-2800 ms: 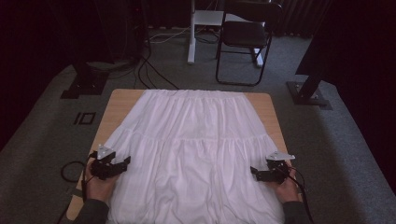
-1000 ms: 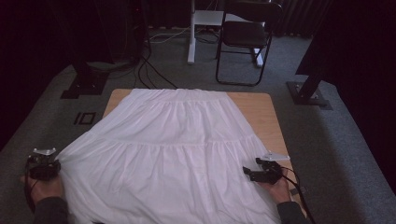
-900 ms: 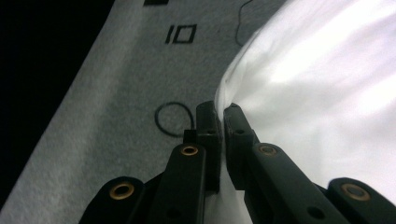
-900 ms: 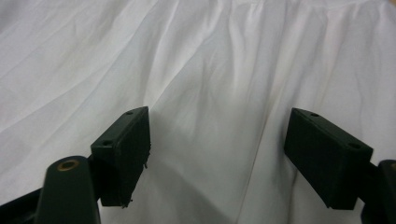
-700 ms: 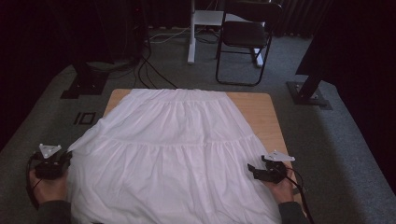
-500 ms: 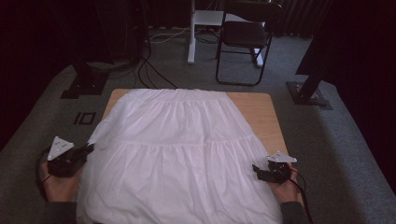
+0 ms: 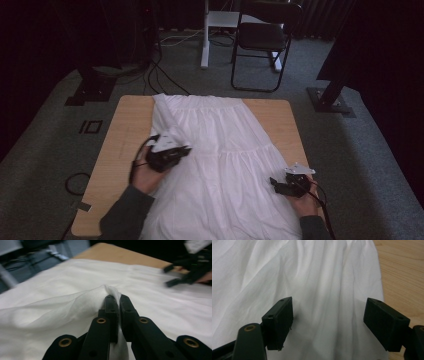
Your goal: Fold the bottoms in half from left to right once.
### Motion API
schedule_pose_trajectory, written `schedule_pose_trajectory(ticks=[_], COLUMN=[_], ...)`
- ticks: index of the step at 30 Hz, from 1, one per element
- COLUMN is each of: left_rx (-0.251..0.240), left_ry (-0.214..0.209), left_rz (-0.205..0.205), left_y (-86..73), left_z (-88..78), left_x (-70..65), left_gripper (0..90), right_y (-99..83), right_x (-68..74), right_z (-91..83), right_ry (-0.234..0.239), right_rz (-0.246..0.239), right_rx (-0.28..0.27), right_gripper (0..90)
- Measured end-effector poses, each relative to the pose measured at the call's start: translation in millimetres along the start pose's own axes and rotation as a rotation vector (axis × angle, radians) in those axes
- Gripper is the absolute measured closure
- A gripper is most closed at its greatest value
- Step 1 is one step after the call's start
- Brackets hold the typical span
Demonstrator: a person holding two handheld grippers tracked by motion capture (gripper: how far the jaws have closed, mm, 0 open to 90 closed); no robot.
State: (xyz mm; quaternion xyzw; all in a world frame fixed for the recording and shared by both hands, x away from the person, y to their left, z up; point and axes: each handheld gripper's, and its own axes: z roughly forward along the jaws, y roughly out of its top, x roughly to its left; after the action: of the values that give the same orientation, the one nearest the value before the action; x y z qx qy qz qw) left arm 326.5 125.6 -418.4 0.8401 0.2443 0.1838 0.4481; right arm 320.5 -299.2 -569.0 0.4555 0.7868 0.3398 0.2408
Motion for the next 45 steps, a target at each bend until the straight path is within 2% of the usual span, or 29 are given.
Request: schedule_pose_trajectory(ticks=[2,3,4,6,8,10,11,13,14,15,17,19,21,23,25,26,29,32,34,35,36,37,38,40,41,42,43,44,45], left_rx=[-0.008,-0.027,-0.06,-0.082,-0.07,-0.024,-0.006,0.012,0.008,0.002,-0.001,0.014,0.026,0.042,0.069,0.08,0.125,0.139,0.147,0.147,0.14,0.134,0.128,0.122,0.126,0.13,0.132,0.132,0.136], left_ry=[-0.086,-0.143,-0.222,-0.304,-0.355,-0.356,-0.349,-0.333,-0.32,-0.294,-0.224,-0.127,-0.063,0.021,0.088,0.122,0.179,0.206,0.213,0.218,0.215,0.211,0.205,0.203,0.205,0.204,0.203,0.201,0.2], left_rz=[0.026,0.03,0.031,0.047,0.043,0.032,0.029,-0.006,-0.025,-0.031,-0.044,-0.049,-0.074,-0.097,-0.144,-0.155,-0.215,-0.251,-0.257,-0.249,-0.244,-0.241,-0.235,-0.226,-0.225,-0.222,-0.221,-0.221,-0.219], left_y=[12.9,19.1,25.4,31.1,31.5,25.4,20.9,12.4,8.8,5.7,-0.4,-10.3,-21.2,-35.8,-56.9,-65.7,-89.0,-102.1,-104.8,-104.6,-103.5,-102.5,-100.9,-99.6,-99.3,-99.4,-99.4,-99.4,-99.1], left_z=[20.9,28.5,37.0,48.1,61.5,75.3,80.2,83.0,80.5,76.2,64.5,50.6,40.3,29.9,19.2,15.9,8.4,5.0,5.8,7.0,7.8,8.6,10.2,12.8,14.7,15.9,16.8,17.8,19.5], left_x=[-18.6,-27.7,-39.1,-54.6,-65.7,-70.1,-69.9,-62.7,-57.4,-51.8,-38.4,-22.8,-9.9,2.4,16.8,21.1,33.9,41.3,42.4,41.5,40.5,39.6,37.7,35.6,34.6,34.0,33.7,33.5,33.0], left_gripper=[88.0,88.0,88.0,87.9,87.4,80.5,73.1,61.4,58.6,56.9,53.8,51.9,50.6,49.1,48.0,46.5,44.9,43.1,42.2,42.1,42.0,41.3,40.9,40.8,40.1,39.9,39.9,39.8,39.5], right_y=[-0.8,-1.1,-1.4,-2.1,-2.1,-1.4,-0.4,4.3,8.0,12.5,23.3,35.6,50.1,61.0,70.5,75.3,79.4,78.4,76.5,75.7,75.3,76.1,77.4,84.4,89.1,95.2,99.2,101.7,102.4], right_x=[-1.1,-1.7,-2.1,-2.7,-3.2,-3.8,-3.3,-0.1,1.8,3.6,9.2,16.5,26.1,35.0,46.0,54.5,71.0,82.2,86.2,86.9,86.8,85.9,84.3,79.0,74.1,64.2,53.5,42.4,34.3], right_z=[0.3,0.5,0.7,1.4,1.9,1.3,0.8,-2.1,-4.8,-8.6,-16.5,-23.3,-28.8,-29.6,-25.7,-19.8,-4.6,9.8,19.7,23.3,25.2,24.2,21.9,6.4,-7.6,-29.8,-47.7,-62.4,-69.7], right_ry=[0.009,0.013,0.017,0.022,0.026,0.041,0.047,0.018,0.01,0.021,0.028,0.042,0.084,0.113,0.161,0.191,0.221,0.215,0.213,0.217,0.228,0.238,0.242,0.207,0.18,0.158,0.131,0.088,0.053], right_rz=[0.009,0.016,0.021,0.018,0.023,0.043,0.049,0.018,0.015,0.021,0.013,0.009,0.012,-0.005,-0.026,-0.044,-0.075,-0.093,-0.102,-0.111,-0.135,-0.142,-0.144,-0.157,-0.152,-0.116,-0.077,-0.051,-0.038], right_rx=[-0.004,-0.006,-0.007,-0.016,-0.018,-0.005,0.001,0.013,0.009,-0.003,-0.024,-0.046,-0.079,-0.077,-0.067,-0.057,-0.032,0.007,0.052,0.074,0.094,0.101,0.096,0.035,-0.023,-0.121,-0.194,-0.237,-0.243], right_gripper=[23.1,23.1,23.2,23.2,23.2,28.5,32.7,37.5,40.4,43.7,48.0,50.5,51.2,50.6,49.0,47.9,45.2,40.3,42.9,51.0,70.8,84.4,86.7,87.4,87.5,87.4,87.4,87.4,87.2])
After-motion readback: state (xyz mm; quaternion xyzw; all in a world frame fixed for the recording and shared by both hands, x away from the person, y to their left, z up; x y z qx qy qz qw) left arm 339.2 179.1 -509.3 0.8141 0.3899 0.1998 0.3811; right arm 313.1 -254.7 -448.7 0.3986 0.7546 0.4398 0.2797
